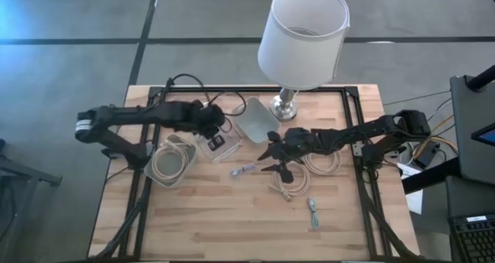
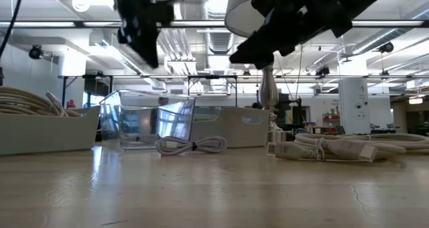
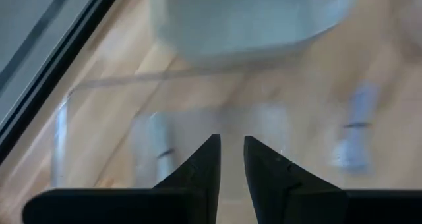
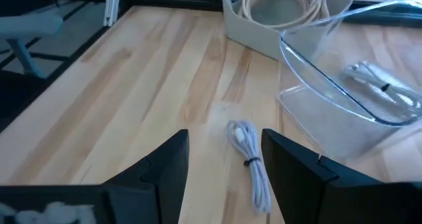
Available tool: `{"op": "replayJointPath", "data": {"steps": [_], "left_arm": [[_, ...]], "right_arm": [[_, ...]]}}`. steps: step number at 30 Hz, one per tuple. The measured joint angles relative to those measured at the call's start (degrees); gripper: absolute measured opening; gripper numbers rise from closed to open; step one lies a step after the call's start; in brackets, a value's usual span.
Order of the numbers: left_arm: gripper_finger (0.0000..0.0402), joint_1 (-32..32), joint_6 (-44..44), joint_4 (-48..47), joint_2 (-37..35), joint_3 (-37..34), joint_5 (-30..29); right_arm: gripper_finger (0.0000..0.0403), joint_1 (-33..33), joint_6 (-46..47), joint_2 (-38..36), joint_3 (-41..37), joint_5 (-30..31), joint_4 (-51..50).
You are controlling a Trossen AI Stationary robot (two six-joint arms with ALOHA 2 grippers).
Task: Pick & Place USB Port
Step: Put the purple charger cable into the transparent bin
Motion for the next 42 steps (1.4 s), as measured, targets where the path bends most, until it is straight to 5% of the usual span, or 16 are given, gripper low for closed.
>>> {"op": "replayJointPath", "data": {"steps": [6,14,21,31,38,42], "left_arm": [[0.0069,-8.91,-0.65,7.40,-3.21,-0.70,-0.52],[0.0067,-16.69,-0.69,11.47,-1.97,-0.74,-3.11],[0.0067,-17.30,-0.70,11.39,-1.53,-0.76,-3.92],[0.0067,-17.30,-0.70,11.37,-1.46,-0.79,-4.02],[0.0067,-17.30,-0.71,11.38,-1.46,-0.79,-3.91],[0.0067,-17.28,-0.71,11.37,-1.45,-0.79,-3.91]], "right_arm": [[0.0187,0.00,0.33,7.04,0.29,-0.03,7.45],[0.0187,0.00,1.43,16.34,8.87,1.74,-0.19],[0.0169,0.13,2.63,22.83,20.87,12.20,-23.23],[0.0136,0.28,1.22,28.11,26.55,13.21,-26.32],[0.0117,1.29,1.96,25.49,25.95,11.86,-30.20],[0.0119,3.19,1.46,22.51,25.93,17.09,-31.31]]}}
